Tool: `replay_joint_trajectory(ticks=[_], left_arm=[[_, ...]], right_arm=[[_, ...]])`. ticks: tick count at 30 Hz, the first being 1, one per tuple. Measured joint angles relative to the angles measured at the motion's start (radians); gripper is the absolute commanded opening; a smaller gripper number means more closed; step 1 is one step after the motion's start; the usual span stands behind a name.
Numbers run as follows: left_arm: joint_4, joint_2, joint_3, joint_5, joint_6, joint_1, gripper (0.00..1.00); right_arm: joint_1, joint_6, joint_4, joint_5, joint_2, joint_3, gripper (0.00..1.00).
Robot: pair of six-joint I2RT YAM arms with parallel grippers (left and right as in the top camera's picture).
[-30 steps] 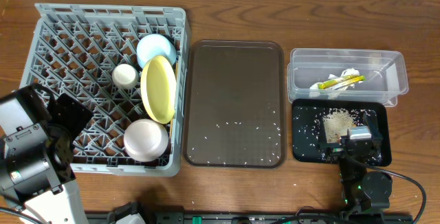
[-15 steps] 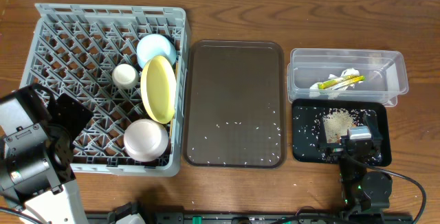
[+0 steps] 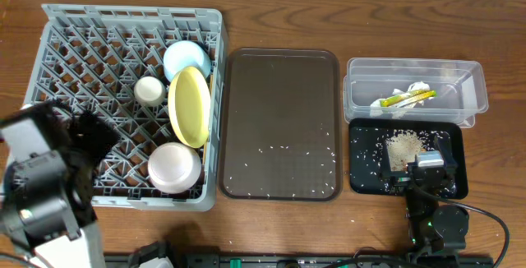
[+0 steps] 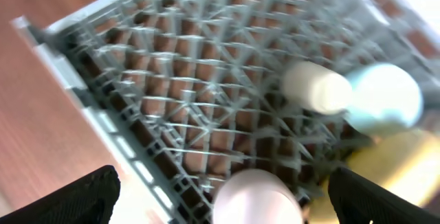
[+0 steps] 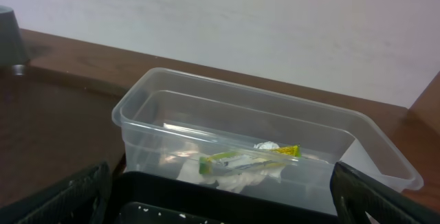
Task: Sort waste into correct bins and load items into the dishwasher
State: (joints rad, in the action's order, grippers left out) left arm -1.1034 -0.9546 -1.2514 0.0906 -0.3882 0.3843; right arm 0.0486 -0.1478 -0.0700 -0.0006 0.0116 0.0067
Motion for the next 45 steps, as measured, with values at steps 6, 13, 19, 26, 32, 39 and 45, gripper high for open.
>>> replay_joint_trajectory(ticks=[6,13,19,26,32,39,45], left_arm=[[0.000,0.132,0.000,-0.002,0.000,-0.206,0.98],[0.000,0.310,0.000,-0.001,0.000,-0.286,0.98],[-0.017,0.478,0.044,-0.002,0.000,-0.288,0.98],[0.004,0.665,0.270,-0.002,0.000,-0.288,0.98],[0.261,0.794,0.533,-0.032,0.000,-0.288,0.98],[0.785,0.897,0.828,-0.114,-0.003,-0.288,0.98],[1.178,0.931,1.029,-0.142,-0.047,-0.289,0.98]], right_arm=[[0.000,0.000,0.000,0.000,0.000,0.000,0.99],[0.000,0.000,0.000,0.000,0.000,0.000,0.99],[0.000,0.000,0.000,0.000,0.000,0.000,0.99],[0.000,0.000,0.000,0.000,0.000,0.000,0.99],[0.000,0.000,0.000,0.000,0.000,0.000,0.99],[0.000,0.000,0.000,0.000,0.000,0.000,0.99],[0.000,0.000,0.000,0.000,0.000,0.000,0.99]])
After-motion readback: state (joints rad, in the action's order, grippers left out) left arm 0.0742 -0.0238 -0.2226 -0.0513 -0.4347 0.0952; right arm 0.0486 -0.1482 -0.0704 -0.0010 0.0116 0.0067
